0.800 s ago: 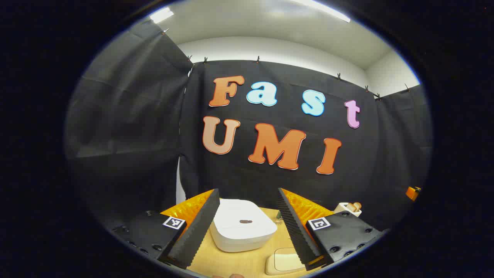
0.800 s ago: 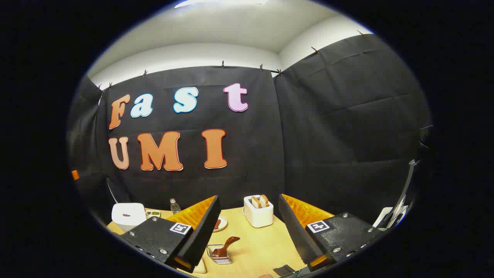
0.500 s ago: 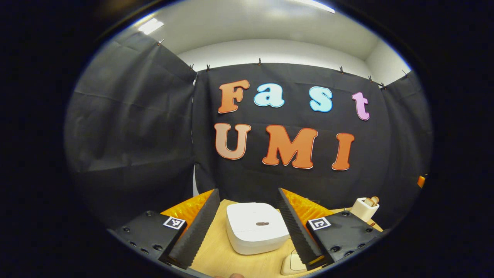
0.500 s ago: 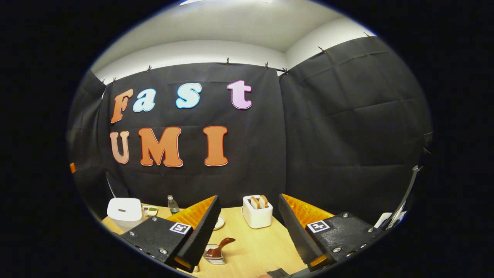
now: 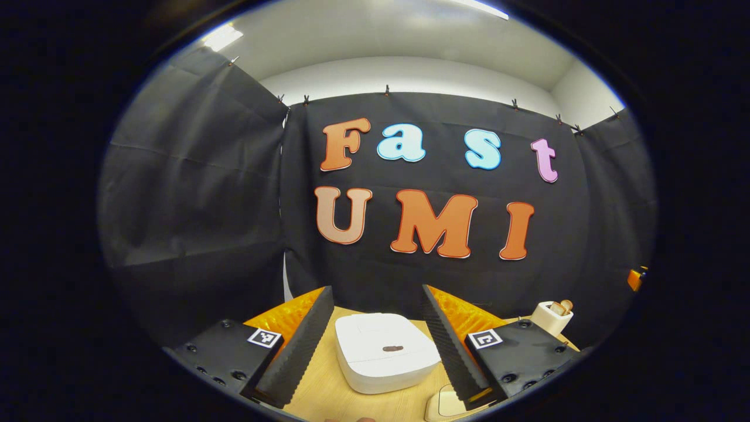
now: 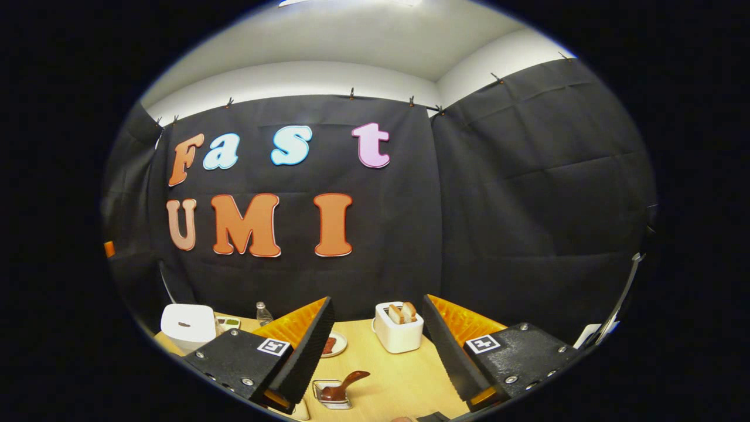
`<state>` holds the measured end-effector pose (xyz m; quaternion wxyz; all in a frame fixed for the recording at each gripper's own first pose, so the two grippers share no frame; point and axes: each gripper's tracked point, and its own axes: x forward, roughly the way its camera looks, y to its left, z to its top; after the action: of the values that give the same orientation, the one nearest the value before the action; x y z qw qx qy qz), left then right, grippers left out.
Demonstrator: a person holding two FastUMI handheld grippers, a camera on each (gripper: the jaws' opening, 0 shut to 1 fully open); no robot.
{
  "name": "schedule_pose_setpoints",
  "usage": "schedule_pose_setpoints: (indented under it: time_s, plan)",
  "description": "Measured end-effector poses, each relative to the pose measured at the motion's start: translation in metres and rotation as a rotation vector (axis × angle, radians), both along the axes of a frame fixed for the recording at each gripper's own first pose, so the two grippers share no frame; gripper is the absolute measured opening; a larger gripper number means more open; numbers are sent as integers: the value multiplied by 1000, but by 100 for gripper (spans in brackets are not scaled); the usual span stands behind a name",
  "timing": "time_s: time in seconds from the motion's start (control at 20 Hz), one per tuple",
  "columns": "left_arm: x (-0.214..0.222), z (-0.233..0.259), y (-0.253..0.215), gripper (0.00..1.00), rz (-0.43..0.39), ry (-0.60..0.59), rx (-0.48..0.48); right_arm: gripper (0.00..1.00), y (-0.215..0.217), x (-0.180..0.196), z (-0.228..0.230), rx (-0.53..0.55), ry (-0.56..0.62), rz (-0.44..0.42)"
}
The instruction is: Close the left gripper, press the button to open the rice cooker; take a wooden spoon from the chopstick holder with the right hand, scoop a spoonful of rice and pour it into the rice cooker, then put the wooden spoon back into the chopstick holder.
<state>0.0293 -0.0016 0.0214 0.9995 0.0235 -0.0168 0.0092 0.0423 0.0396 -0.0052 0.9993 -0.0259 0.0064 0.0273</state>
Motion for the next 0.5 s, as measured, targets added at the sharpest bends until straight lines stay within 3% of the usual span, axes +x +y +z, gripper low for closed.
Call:
schedule_pose_setpoints:
  time_s: [0.1,0.3,0.4,0.5]
  plan:
    - [2,-1,-6,100,-22,-1,-11,89,-8,3,-5,-22,11,-29]
    - [4,0,-11,100,-38,10,35,93,-4,1,-8,-13,21,-23]
    - [4,2,-19,94,-73,9,28,93,-3,0,-5,-7,13,-20]
    - [6,2,-24,76,-102,13,22,93,-2,-1,-4,-12,9,-22]
